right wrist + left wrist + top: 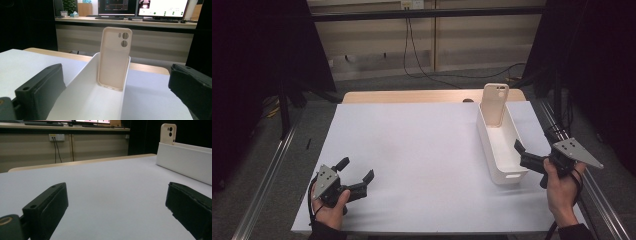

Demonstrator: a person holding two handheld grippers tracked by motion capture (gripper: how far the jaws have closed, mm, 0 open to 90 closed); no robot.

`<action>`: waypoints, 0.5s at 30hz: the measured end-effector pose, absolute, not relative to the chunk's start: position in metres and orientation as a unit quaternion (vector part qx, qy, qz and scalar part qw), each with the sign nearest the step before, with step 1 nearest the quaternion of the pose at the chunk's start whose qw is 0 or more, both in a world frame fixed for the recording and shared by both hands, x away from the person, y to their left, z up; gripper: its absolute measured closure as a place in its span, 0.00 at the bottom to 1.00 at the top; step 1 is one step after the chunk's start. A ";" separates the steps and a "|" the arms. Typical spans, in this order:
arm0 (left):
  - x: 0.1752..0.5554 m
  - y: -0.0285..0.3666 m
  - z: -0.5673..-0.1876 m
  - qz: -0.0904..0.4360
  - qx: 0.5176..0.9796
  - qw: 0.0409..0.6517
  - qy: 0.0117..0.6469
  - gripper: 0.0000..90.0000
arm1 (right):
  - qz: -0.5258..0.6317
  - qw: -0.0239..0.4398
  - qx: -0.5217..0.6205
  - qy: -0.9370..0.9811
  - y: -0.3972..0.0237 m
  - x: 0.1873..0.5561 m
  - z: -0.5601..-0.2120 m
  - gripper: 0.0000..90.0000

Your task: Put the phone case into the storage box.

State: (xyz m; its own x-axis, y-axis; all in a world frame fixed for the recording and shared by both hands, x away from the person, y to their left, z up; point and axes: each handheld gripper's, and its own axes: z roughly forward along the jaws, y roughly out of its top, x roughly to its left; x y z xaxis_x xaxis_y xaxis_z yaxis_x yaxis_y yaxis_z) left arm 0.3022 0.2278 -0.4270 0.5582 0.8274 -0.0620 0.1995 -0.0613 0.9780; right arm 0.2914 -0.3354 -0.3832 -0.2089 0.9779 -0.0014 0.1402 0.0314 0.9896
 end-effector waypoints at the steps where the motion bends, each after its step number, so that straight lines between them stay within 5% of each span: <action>1: 0.302 0.228 -0.427 0.276 0.674 0.569 0.381 0.05 | 0.508 0.412 0.476 0.588 -0.335 0.289 -0.384 0.00; 15: 0.300 0.231 -0.428 0.276 0.676 0.566 0.382 0.04 | 0.503 0.405 0.490 0.586 -0.337 0.260 -0.397 0.00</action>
State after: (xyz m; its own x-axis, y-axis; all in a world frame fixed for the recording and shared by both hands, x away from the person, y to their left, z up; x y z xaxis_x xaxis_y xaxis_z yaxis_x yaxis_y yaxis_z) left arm 0.3004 0.2312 -0.4279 0.5550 0.8298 -0.0587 0.2038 -0.0673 0.9767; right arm 0.2595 -0.3366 -0.3974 -0.1911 0.9814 0.0176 0.1662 0.0147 0.9860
